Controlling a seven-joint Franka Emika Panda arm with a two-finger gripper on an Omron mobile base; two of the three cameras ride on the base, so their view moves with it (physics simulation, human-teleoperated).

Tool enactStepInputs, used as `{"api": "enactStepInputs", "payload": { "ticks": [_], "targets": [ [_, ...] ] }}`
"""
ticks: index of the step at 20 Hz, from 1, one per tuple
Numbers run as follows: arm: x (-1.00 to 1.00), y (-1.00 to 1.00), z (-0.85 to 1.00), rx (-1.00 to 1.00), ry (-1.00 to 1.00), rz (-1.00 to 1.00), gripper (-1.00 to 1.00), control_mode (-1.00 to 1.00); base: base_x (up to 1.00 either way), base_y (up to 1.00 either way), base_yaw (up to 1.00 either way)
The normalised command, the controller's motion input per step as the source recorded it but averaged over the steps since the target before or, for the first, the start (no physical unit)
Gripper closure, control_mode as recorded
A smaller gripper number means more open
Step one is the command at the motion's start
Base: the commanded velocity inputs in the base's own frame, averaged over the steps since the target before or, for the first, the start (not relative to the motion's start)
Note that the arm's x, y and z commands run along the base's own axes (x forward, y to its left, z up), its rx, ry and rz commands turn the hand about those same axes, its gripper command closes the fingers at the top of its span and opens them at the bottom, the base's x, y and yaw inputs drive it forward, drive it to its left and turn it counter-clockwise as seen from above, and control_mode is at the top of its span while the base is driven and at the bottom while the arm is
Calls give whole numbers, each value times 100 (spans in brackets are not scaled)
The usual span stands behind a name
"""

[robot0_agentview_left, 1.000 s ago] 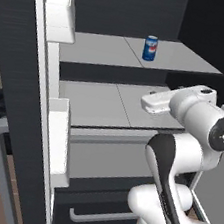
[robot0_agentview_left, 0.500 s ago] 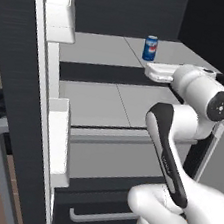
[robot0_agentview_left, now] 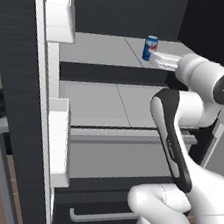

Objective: Open the fridge, grab two sodas, and place both sodas inside the bowl with ice on the dining counter.

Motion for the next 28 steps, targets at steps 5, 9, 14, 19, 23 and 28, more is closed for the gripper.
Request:
{"api": "enactStepInputs", "payload": {
  "ticks": [5,9,14,19,23,28],
  "targets": [
    [14,-14,0,1,6,0,-100,-100,0,0,0],
    [0,-24,0,1,0,0,-100,-100,0,0,0],
    [21,-12,0,0,2,0,-100,-100,0,0,0],
    [35,-1,0,0,2,0,-100,-100,0,0,0],
    [30,0,1,0,3,0,-100,-100,0,0,0],
    [41,0,0,0,5,0,-100,-100,0,0,0]
  ]
}}
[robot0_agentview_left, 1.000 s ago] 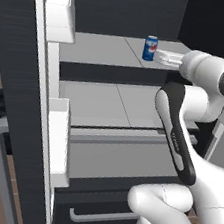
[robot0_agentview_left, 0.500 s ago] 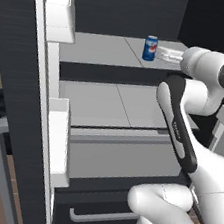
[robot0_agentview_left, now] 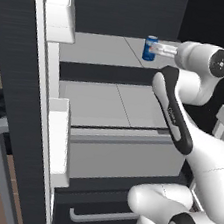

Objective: Open the fridge, grab two sodas, and place both sodas inside the bowl with ice on the dining counter.

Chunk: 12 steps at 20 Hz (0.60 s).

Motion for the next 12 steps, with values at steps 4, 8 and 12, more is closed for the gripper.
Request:
{"api": "enactStepInputs", "payload": {
  "ticks": [4,8,12],
  "targets": [
    [49,-2,12,0,11,0,-100,-100,0,0,0],
    [50,0,17,0,13,0,-100,-100,0,0,0],
    [47,0,4,0,9,0,-100,-100,0,0,0]
  ]
}}
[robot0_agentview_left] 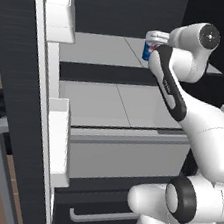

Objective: Open the fridge, grab two sodas, and place both sodas inside the bowl with ice on the dining counter.

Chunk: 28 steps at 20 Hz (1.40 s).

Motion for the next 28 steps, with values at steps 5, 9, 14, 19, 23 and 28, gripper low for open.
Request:
{"api": "enactStepInputs", "payload": {
  "ticks": [5,9,14,19,23,28],
  "targets": [
    [38,0,0,0,5,0,-100,-100,0,0,0],
    [35,0,0,0,5,0,-100,-100,0,0,0],
    [32,0,0,0,7,0,-100,-100,0,0,0],
    [25,0,0,0,9,0,-100,-100,0,0,0],
    [24,0,0,0,11,0,-100,-100,0,0,0],
    [21,0,0,0,10,0,-100,-100,0,0,0]
  ]
}}
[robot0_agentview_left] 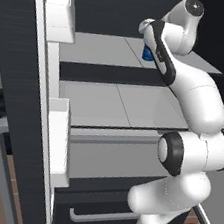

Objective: Open the fridge, grab two sodas, and place both sodas inside the bowl with ice on the dining counter.

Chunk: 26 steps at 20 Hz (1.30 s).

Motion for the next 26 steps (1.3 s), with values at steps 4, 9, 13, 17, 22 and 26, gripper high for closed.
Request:
{"api": "enactStepInputs", "payload": {
  "ticks": [4,9,13,17,22,26],
  "targets": [
    [19,1,-5,0,10,0,-100,-100,0,0,0],
    [11,3,-20,-1,10,0,-100,-100,0,0,0],
    [2,2,-25,-1,7,0,-100,-100,0,0,0],
    [3,0,-15,0,4,0,-100,-100,0,0,0],
    [6,4,-9,0,3,0,100,-100,0,0,0],
    [6,6,-9,0,0,0,100,-100,0,0,0]
  ]
}}
